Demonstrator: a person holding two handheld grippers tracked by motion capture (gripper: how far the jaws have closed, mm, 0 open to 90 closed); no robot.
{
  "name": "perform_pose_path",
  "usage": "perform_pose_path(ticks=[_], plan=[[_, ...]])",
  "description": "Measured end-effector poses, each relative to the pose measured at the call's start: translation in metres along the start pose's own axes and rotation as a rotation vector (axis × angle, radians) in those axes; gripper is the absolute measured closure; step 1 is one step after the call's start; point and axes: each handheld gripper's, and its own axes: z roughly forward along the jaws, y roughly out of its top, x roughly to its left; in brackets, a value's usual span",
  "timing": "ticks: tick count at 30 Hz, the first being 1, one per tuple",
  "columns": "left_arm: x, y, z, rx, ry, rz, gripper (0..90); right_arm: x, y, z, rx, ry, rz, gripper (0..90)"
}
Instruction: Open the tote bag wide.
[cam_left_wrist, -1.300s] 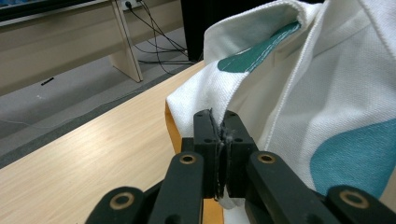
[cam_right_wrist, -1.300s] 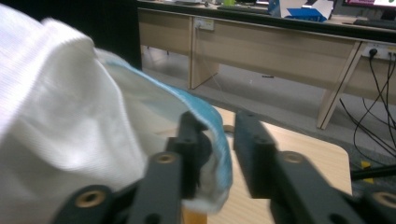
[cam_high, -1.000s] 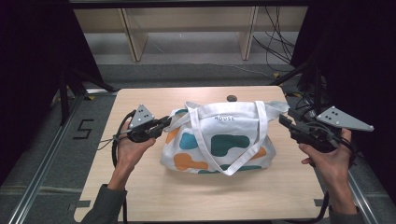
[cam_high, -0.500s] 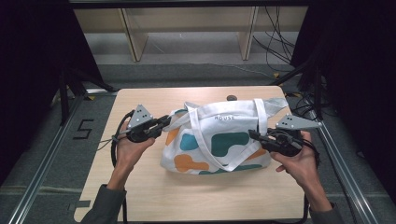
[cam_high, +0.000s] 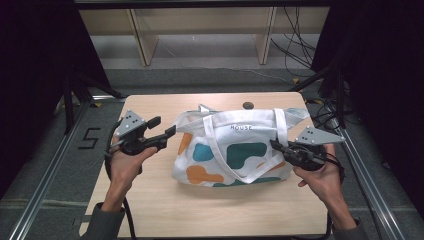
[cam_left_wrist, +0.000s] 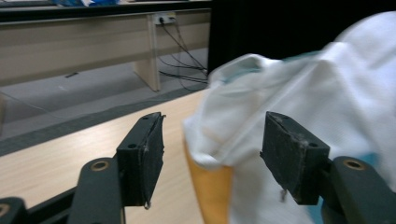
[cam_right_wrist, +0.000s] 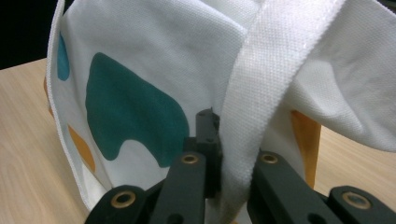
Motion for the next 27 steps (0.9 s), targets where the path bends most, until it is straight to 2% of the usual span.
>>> perform_pose_path(ticks=[2, 3, 4, 5, 6, 7, 8, 9, 10, 11, 12, 13, 14, 15, 16, 18, 19, 20, 21, 23, 26, 27], plan=[[-0.010, -0.006, -0.006, 0.025, -0.040, 0.007, 38.5, 0.000, 0.000, 0.000, -0.002, 0.001, -0.001, 86.9], [-0.024, -0.018, -0.003, 0.067, -0.077, 0.010, 37.8, 0.000, 0.001, 0.001, -0.029, -0.012, -0.028, 87.0], [-0.024, -0.018, -0.003, 0.067, -0.077, 0.010, 36.5, 0.000, 0.001, 0.001, -0.029, -0.012, -0.028, 87.0], [-0.042, -0.035, 0.010, 0.142, -0.127, 0.020, 34.6, 0.000, 0.002, 0.001, -0.018, -0.014, -0.041, 86.9], [-0.042, -0.035, 0.010, 0.142, -0.127, 0.020, 33.8, 0.000, 0.002, 0.001, -0.018, -0.014, -0.041, 86.9], [-0.059, -0.050, 0.027, 0.205, -0.161, 0.030, 34.3, 0.003, 0.002, -0.002, 0.016, -0.007, -0.019, 87.0], [-0.059, -0.050, 0.027, 0.205, -0.161, 0.030, 38.0, 0.003, 0.002, -0.002, 0.016, -0.007, -0.019, 87.0], [-0.067, -0.060, 0.040, 0.255, -0.127, 0.135, 49.3, 0.001, 0.003, -0.002, 0.004, -0.011, -0.052, 87.1], [-0.067, -0.060, 0.040, 0.255, -0.127, 0.135, 56.7, 0.001, 0.003, -0.002, 0.004, -0.011, -0.052, 87.1], [-0.070, -0.064, 0.043, 0.265, -0.104, 0.184, 56.7, 0.001, 0.003, -0.002, 0.000, -0.012, -0.052, 87.1], [-0.072, -0.067, 0.046, 0.272, -0.092, 0.198, 67.8, 0.003, 0.003, -0.002, 0.013, -0.008, -0.034, 87.1], [-0.073, -0.068, 0.048, 0.261, -0.095, 0.193, 81.2, 0.003, 0.002, -0.001, -0.004, -0.010, -0.042, 87.2], [-0.073, -0.069, 0.049, 0.266, -0.090, 0.219, 81.2, 0.003, 0.002, -0.001, -0.004, -0.010, -0.042, 87.2], [-0.075, -0.072, 0.049, 0.263, -0.097, 0.234, 85.0, 0.001, 0.003, -0.002, 0.003, -0.001, -0.060, 87.3], [-0.077, -0.075, 0.049, 0.264, -0.098, 0.249, 87.5, 0.001, 0.003, -0.003, 0.000, -0.013, -0.081, 87.4], [-0.079, -0.077, 0.048, 0.260, -0.097, 0.267, 87.8, 0.004, 0.003, -0.004, -0.001, -0.025, -0.078, 87.5], [-0.079, -0.078, 0.047, 0.266, -0.099, 0.279, 87.9, 0.006, 0.003, -0.006, 0.016, -0.008, -0.074, 87.7], [-0.080, -0.078, 0.046, 0.265, -0.099, 0.285, 87.9, 0.006, 0.003, -0.008, 0.020, -0.001, -0.085, 87.8], [-0.080, -0.079, 0.046, 0.268, -0.101, 0.291, 87.9, 0.007, 0.003, -0.009, 0.012, -0.016, -0.105, 87.8], [-0.082, -0.083, 0.049, 0.268, -0.107, 0.286, 87.9, 0.011, 0.001, -0.011, 0.003, -0.024, -0.109, 87.9], [-0.083, -0.085, 0.054, 0.283, -0.108, 0.304, 87.9, 0.013, 0.003, -0.014, 0.017, -0.015, -0.124, 87.9], [-0.083, -0.085, 0.055, 0.300, -0.114, 0.312, 87.9, 0.015, 0.003, -0.013, 0.014, -0.028, -0.123, 88.0]])
